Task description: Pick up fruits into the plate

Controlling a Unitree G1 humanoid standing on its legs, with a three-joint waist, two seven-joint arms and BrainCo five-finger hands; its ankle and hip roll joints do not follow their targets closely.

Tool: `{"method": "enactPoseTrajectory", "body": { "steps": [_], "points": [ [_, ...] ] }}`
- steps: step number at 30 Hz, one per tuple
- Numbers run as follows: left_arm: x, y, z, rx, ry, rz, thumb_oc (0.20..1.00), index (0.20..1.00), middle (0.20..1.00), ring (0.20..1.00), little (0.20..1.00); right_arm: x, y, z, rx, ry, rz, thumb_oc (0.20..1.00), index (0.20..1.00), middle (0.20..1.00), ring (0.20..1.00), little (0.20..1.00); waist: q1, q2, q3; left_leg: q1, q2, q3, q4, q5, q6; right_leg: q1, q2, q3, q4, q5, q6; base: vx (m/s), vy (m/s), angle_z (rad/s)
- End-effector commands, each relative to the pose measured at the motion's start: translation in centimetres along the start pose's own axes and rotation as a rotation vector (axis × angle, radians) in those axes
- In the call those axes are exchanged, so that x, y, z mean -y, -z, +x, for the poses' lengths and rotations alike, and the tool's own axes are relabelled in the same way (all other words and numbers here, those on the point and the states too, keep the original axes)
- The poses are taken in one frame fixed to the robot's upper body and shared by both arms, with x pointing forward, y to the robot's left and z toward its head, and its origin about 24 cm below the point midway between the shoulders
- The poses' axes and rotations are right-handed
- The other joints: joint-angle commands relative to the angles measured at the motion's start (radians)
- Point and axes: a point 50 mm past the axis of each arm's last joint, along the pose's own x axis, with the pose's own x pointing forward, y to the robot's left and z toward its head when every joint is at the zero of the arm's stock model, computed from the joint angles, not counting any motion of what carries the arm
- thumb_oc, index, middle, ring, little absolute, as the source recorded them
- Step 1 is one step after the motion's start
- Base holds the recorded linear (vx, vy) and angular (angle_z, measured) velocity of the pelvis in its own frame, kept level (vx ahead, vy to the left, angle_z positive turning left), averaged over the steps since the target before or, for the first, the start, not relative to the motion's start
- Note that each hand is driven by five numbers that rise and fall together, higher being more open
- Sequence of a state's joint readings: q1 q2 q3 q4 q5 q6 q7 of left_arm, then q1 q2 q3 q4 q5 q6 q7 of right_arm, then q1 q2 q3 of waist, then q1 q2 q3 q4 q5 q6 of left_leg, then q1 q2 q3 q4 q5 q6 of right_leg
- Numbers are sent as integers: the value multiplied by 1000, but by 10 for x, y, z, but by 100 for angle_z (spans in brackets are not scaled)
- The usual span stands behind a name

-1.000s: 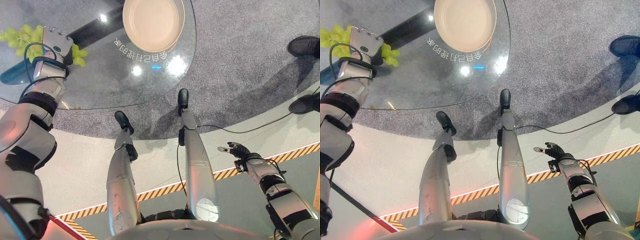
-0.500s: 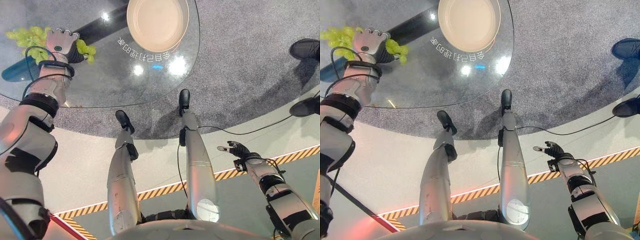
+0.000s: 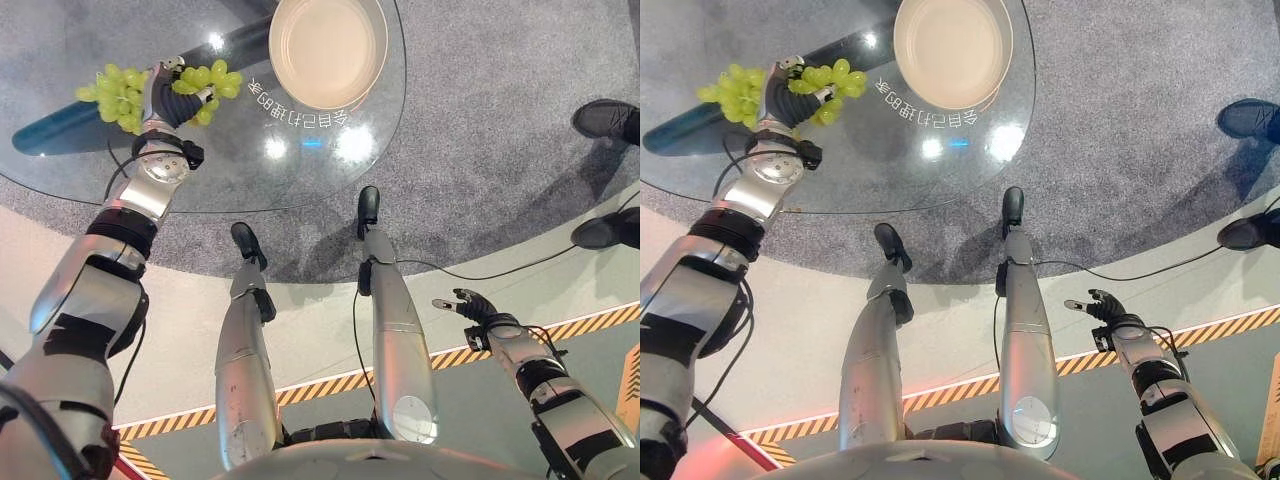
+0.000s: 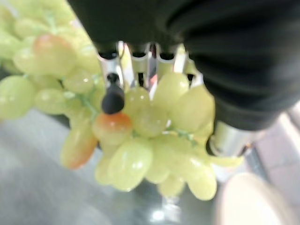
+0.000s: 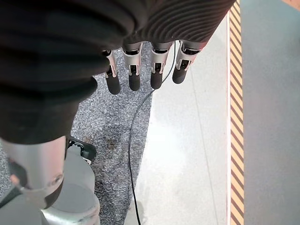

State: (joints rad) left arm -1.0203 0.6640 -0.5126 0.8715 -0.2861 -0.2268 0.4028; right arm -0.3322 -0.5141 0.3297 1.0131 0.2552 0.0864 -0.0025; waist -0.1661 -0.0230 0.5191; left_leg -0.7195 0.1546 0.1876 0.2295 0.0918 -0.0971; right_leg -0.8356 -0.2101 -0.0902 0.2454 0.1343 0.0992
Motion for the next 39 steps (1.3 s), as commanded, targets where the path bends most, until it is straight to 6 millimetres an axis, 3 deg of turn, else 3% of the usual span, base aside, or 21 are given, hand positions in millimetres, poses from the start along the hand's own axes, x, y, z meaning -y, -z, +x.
{"method": "enactPoseTrajectory", "body": {
  "steps": [1, 18, 23, 28, 33, 39],
  "points": [
    [-25, -19, 9, 91, -108, -136, 200, 200, 200, 200, 200, -7, 39, -9, -91, -9, 3, 1000, 1000, 1000, 1000, 1000, -20, 2, 1, -31, -118, 3, 41, -96, 29, 42, 110, 27, 1, -88, 1, 0, 0, 0],
    [-23, -11, 0, 38, -81, -637, 200, 200, 200, 200, 200, -11, 46, -11, -98, -5, 4, 1000, 1000, 1000, 1000, 1000, -8, -3, 1, -3, -115, 5, 38, -109, 27, 76, 103, 10, 3, -104, -5, 0, 0, 0],
    [-22, -11, 1, 32, -110, -439, 200, 200, 200, 200, 200, -10, 40, -10, -86, -5, 2, 1000, 1000, 1000, 1000, 1000, -4, -10, 1, -4, -112, 5, 36, -101, 25, 81, 100, 1, -4, -99, -6, 0, 0, 0],
    [-27, -12, 7, 3, -132, -373, 200, 200, 200, 200, 200, -9, 36, -9, -81, -5, -1, 1000, 1000, 1000, 1000, 1000, -9, -11, 1, -7, -109, 10, 38, -103, 27, 74, 102, 1, 4, -104, -9, 0, 0, 0],
    [-28, -6, 9, -15, -148, -120, 200, 200, 200, 200, 200, -6, 37, -9, -86, 1, -7, 1000, 1000, 1000, 1000, 1000, -14, -7, 1, -12, -110, 13, 35, -96, 27, 69, 103, 4, 1, -102, -9, 0, 0, 0],
    [-23, -22, 15, 25, -115, -261, 200, 200, 200, 200, 200, -5, 44, -10, -87, 10, 8, 1000, 1000, 1000, 1000, 1000, -10, 3, 1, -9, -120, 1, 34, -94, 30, 76, 98, 3, 4, -110, -9, -2, -5, 0]
  ]
}}
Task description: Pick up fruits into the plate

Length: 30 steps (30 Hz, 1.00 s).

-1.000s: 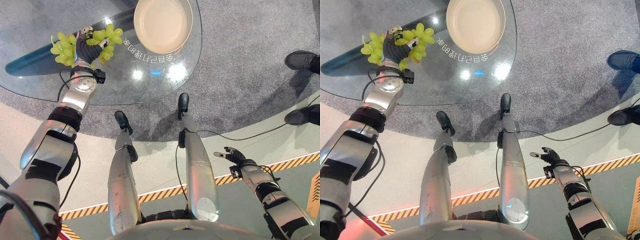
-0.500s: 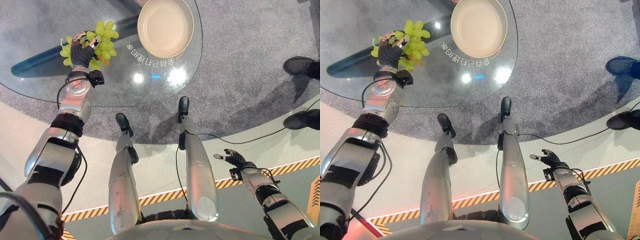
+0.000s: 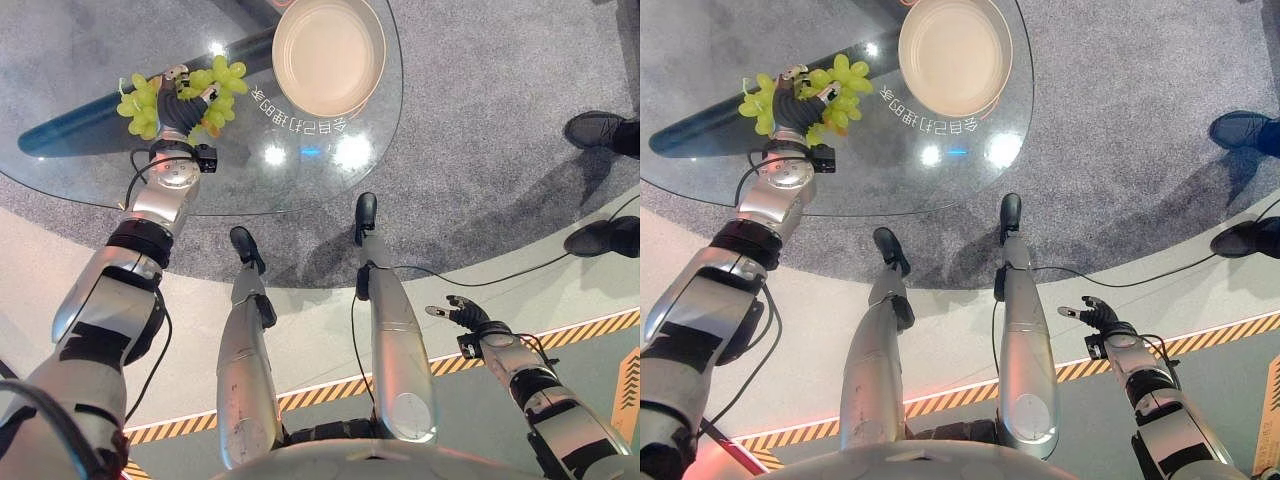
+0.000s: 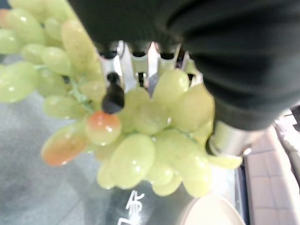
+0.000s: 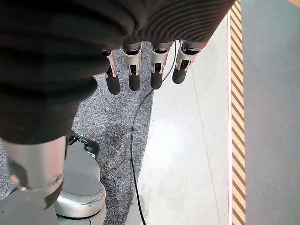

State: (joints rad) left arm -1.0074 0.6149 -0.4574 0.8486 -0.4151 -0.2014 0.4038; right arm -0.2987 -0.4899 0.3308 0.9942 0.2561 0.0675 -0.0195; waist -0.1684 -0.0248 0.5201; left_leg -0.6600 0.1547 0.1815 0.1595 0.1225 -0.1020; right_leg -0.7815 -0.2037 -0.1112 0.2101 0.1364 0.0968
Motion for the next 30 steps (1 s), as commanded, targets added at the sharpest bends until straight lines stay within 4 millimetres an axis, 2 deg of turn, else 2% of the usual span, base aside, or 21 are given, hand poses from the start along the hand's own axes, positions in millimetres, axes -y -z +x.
{"method": "enactPoseTrajectory", "body": {
  "steps": [1, 5, 9, 21, 24, 25, 27, 30],
  "points": [
    [-24, -35, 16, 126, -55, -140, 200, 200, 200, 200, 200, 3, 37, -9, -82, 29, 3, 1000, 1000, 1000, 1000, 1000, -5, 3, 0, -60, -123, 3, 102, -126, 37, 32, 90, 21, 37, -112, -6, 0, 0, 0],
    [-21, -38, 11, 161, -30, -264, 200, 200, 200, 200, 200, -4, 33, -10, -56, 30, 11, 1000, 1000, 1000, 1000, 1000, -1, -3, 0, -33, -124, 1, 98, -133, 37, 60, 92, 10, 35, -119, -6, -22, -37, 2],
    [-22, -29, -3, 197, -17, -420, 200, 200, 200, 200, 200, -7, 23, -11, 26, 37, 10, 1000, 1000, 1000, 1000, 1000, 15, -4, 0, 38, -119, 2, 84, -140, 35, 132, 89, -3, 30, -132, -6, -20, 2, 3],
    [-24, -16, -25, 201, 40, -582, 200, 200, 200, 200, 200, -16, 9, -12, 108, 18, -27, 1000, 1000, 1000, 1000, 1000, 58, 5, 0, 277, -108, -9, 6, -140, 31, 373, 68, -42, -7, -159, -4, 3, -3, 5],
    [-24, -14, -29, 194, 59, -626, 200, 200, 200, 200, 200, -20, 0, -15, 180, 0, -18, 1000, 1000, 1000, 1000, 1000, 63, 6, 0, 343, -106, -14, -12, -144, 31, 442, 67, -48, -24, -165, -4, -4, -14, 8],
    [-24, -15, -31, 200, 70, -629, 200, 200, 200, 200, 200, -22, -12, -18, 250, -5, -20, 1000, 1000, 1000, 1000, 1000, 63, 4, 0, 373, -105, -16, -20, -147, 30, 475, 67, -50, -34, -167, -5, -7, -14, 11],
    [-24, -12, -36, 194, 83, -635, 200, 200, 200, 200, 200, -26, -22, -22, 303, -20, -18, 1000, 1000, 1000, 1000, 1000, 63, 4, -15, 401, -102, -17, -30, -147, 28, 506, 66, -55, -46, -168, -6, 12, -20, 10],
    [-24, -4, -50, 189, 121, -644, 200, 200, 200, 200, 200, -32, -46, -36, 459, -57, 5, 1000, 1000, 1000, 1000, 1000, 63, 2, -60, 454, -95, -22, -51, -149, 24, 568, 63, -65, -73, -172, -7, 44, -41, 5]
  ]
}}
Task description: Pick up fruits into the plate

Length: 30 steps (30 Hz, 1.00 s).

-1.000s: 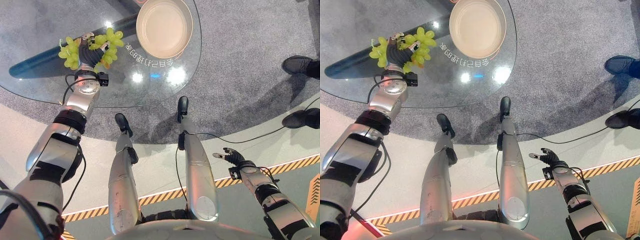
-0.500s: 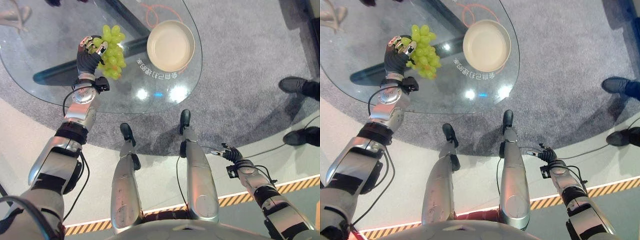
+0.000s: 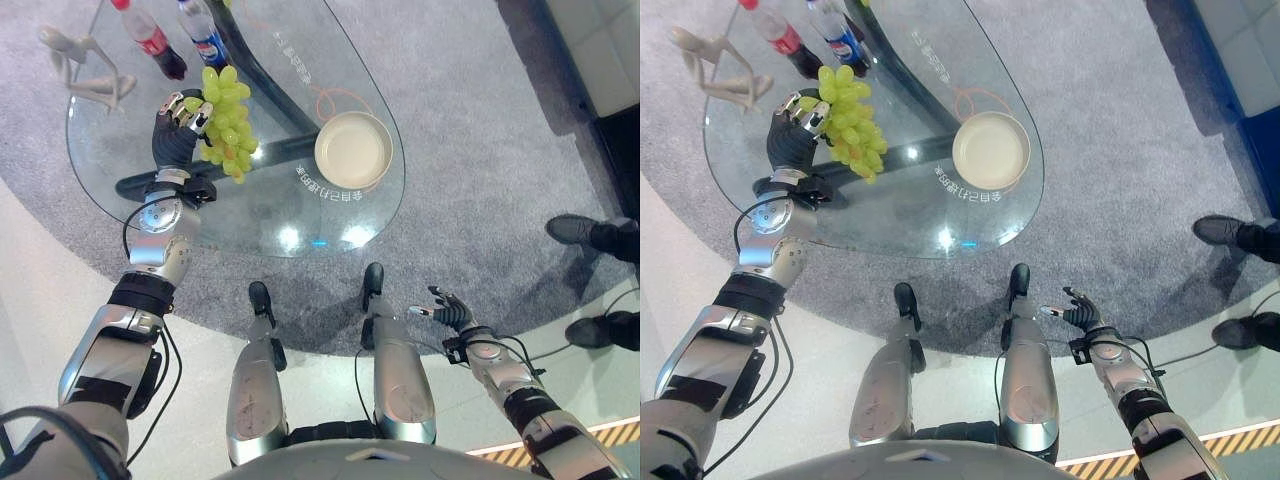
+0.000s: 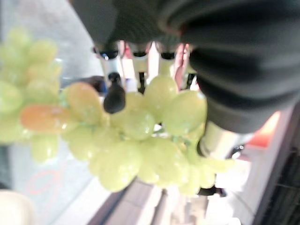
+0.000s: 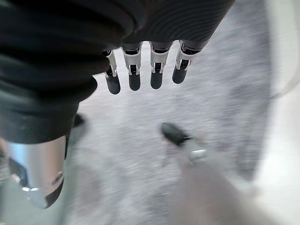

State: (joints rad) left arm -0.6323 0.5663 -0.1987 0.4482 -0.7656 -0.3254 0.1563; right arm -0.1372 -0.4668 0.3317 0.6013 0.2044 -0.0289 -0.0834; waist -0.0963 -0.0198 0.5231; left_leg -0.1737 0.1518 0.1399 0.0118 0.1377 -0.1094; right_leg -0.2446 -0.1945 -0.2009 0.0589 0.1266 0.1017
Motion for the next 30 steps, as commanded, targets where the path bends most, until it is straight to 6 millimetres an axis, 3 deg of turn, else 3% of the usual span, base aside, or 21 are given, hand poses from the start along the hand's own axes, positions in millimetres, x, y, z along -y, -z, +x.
{"method": "enactPoseTrajectory", "body": {
  "steps": [1, 8, 11, 15, 22, 30],
  "points": [
    [-1, -28, 0, 142, 47, -56, 200, 200, 200, 200, 200, 3, -21, -9, 165, 7, 0, 1000, 1000, 1000, 1000, 1000, -8, -3, -74, -21, -91, 19, 91, -164, 31, 44, 54, 23, 73, -163, -11, 90, -27, 0],
    [8, -6, -37, 49, 173, -65, 200, 200, 200, 200, 200, 15, -98, -23, 523, -71, -58, 1000, 1000, 1000, 1000, 1000, 17, 12, -199, 93, -83, 9, 43, -163, 30, 169, 48, 7, 28, -163, -2, 120, -21, 1],
    [20, 3, -50, -7, 258, -92, 200, 200, 200, 200, 200, 20, -145, -27, 663, -145, -89, 1000, 1000, 1000, 1000, 1000, 41, 19, -252, 147, -78, 8, 27, -166, 27, 226, 42, -9, 12, -162, 2, 138, -12, -4],
    [33, 5, -56, -45, 335, -126, 200, 200, 200, 200, 200, 17, -177, -28, 726, -202, -92, 1000, 1000, 1000, 1000, 1000, 63, 19, -294, 183, -77, 3, 19, -174, 27, 268, 35, -22, -6, -161, 5, 101, -21, 2],
    [62, 8, -69, -118, 501, -211, 200, 200, 200, 200, 200, -1, -217, -29, 794, -250, -126, 1000, 1000, 1000, 1000, 1000, 101, 21, -350, 234, -72, -4, 3, -183, 28, 331, 26, -53, -35, -158, 8, 72, -16, 5],
    [82, 7, -81, -138, 665, -252, 200, 200, 200, 200, 200, -25, -222, -28, 708, -434, -34, 1000, 1000, 1000, 1000, 1000, 118, 18, -375, 267, -71, -7, -1, -200, 33, 367, 27, -58, -40, -171, 8, 39, -11, 1]
  ]
}}
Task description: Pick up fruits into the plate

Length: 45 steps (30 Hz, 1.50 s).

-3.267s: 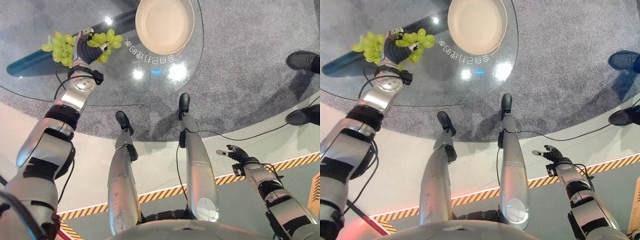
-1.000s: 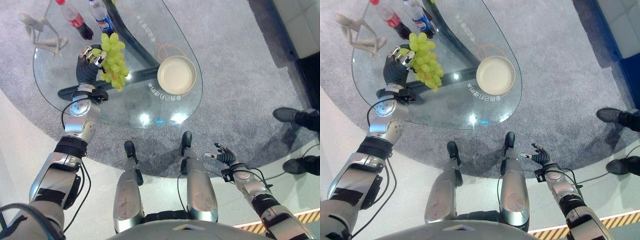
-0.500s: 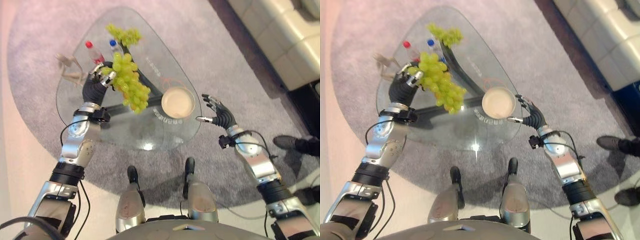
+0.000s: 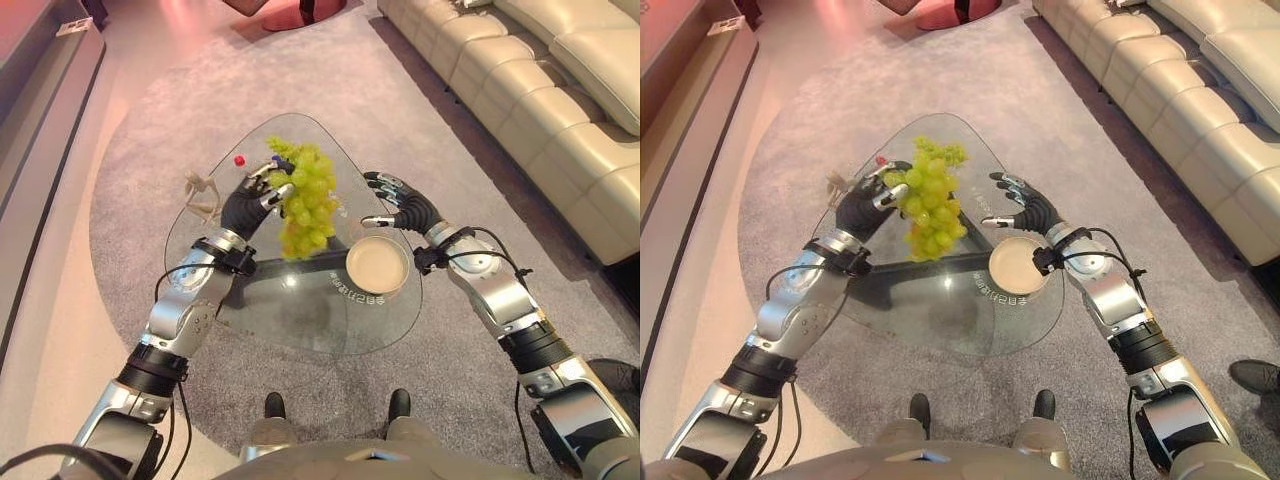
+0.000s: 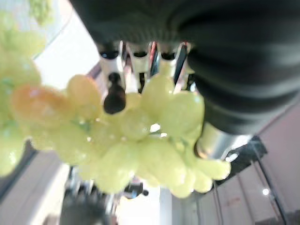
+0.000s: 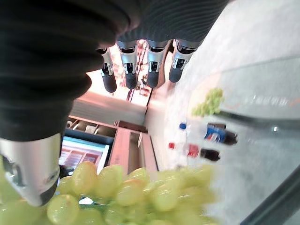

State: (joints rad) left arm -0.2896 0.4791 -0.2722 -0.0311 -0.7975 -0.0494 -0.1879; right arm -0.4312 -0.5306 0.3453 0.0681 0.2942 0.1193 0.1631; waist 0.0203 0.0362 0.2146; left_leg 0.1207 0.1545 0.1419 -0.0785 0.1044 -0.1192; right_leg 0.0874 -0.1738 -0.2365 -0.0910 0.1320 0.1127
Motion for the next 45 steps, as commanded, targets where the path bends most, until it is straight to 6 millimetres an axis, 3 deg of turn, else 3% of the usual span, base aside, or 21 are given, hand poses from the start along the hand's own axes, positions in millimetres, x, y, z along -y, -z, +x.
{"method": "enactPoseTrajectory", "body": {
  "steps": [1, 9, 23, 33, 45],
  "points": [
    [18, -27, 9, 137, 133, 33, 200, 200, 200, 200, 200, -16, -22, 13, 71, -109, 90, 1000, 1000, 1000, 1000, 1000, 3, -39, -68, -23, -73, -9, 87, -167, 44, 40, 6, -23, 108, -176, -3, 30, -16, 1],
    [31, -33, 12, 165, 209, 25, 200, 200, 200, 200, 200, -43, -16, 15, 6, -257, 252, 1000, 1000, 1000, 1000, 1000, 5, -44, -81, -2, -65, -2, 77, -167, 40, 59, 4, -28, 97, -174, 0, 16, -7, 3],
    [38, -49, 17, 224, 254, 51, 200, 200, 200, 200, 200, -63, 0, 8, -121, -399, 499, 1000, 1000, 1000, 1000, 1000, -1, -54, -105, 17, -58, 7, 53, -160, 35, 70, 5, -34, 83, -167, 6, 0, 0, 0],
    [46, -45, 19, 225, 288, -36, 200, 200, 200, 200, 200, -70, -12, 11, -76, -433, 554, 1000, 1000, 1000, 1000, 1000, -10, -56, -111, 24, -56, 13, 55, -164, 38, 72, 8, -24, 81, -167, 6, -5, -1, -2],
    [72, -29, 28, 201, 369, -192, 200, 200, 200, 200, 200, -82, -24, 17, -36, -458, 610, 1000, 1000, 1000, 1000, 1000, -23, -64, -115, 37, -52, 19, 48, -166, 41, 77, 12, -5, 67, -156, 11, -2, -1, -1]
  ]
}}
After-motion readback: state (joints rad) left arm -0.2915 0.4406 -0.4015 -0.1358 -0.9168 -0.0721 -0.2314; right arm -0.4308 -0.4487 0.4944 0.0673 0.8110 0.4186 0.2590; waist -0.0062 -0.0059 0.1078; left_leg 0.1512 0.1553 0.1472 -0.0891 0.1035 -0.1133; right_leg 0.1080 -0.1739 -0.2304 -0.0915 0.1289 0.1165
